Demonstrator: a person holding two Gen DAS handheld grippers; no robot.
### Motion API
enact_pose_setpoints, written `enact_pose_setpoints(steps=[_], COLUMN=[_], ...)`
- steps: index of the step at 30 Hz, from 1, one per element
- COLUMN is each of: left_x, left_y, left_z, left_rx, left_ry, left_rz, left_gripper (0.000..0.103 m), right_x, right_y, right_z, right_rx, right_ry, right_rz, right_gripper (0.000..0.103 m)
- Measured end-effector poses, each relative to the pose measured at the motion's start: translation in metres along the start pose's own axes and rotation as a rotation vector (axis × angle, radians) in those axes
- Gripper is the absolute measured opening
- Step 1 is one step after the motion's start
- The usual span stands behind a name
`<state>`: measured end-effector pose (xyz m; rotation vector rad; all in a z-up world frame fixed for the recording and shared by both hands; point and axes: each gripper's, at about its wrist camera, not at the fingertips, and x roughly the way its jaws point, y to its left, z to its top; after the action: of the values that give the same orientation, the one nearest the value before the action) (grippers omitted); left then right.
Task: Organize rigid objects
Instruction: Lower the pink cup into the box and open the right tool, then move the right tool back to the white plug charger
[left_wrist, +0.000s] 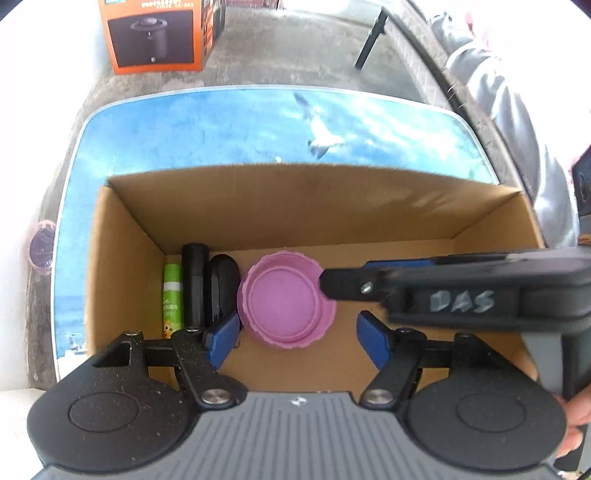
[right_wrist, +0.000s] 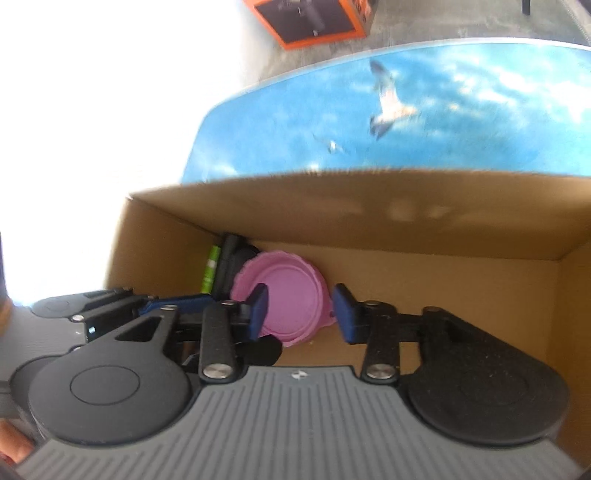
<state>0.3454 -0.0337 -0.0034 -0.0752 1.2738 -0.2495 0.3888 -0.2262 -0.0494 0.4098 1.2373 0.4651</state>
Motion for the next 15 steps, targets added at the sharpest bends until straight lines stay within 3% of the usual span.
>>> enact_pose_setpoints(steps=[6, 10, 15], left_x=[-0.051, -0.093, -0.137], left_y=[-0.014, -0.026, -0.043], left_z=[-0.015, -0.041, -0.090], left_rx=[0.022, 0.076, 0.163], left_ry=[-0.113, -0.206, -0.326], left_rz=[-0.044, -0.088, -0.090], left_gripper=[0.071, 0.071, 0.072], right_x=[-0.079, -0.137, -0.194], right_y=[0.016, 0.030, 0.031], right_z=[-0.029, -0.070, -0.131], right_rx=[-0.036, -0.103, -0.133], right_ry=[-0.140, -0.251, -0.379], right_rz=[0.061, 0.074, 0.129], right_gripper=[0.042, 0.042, 0.042])
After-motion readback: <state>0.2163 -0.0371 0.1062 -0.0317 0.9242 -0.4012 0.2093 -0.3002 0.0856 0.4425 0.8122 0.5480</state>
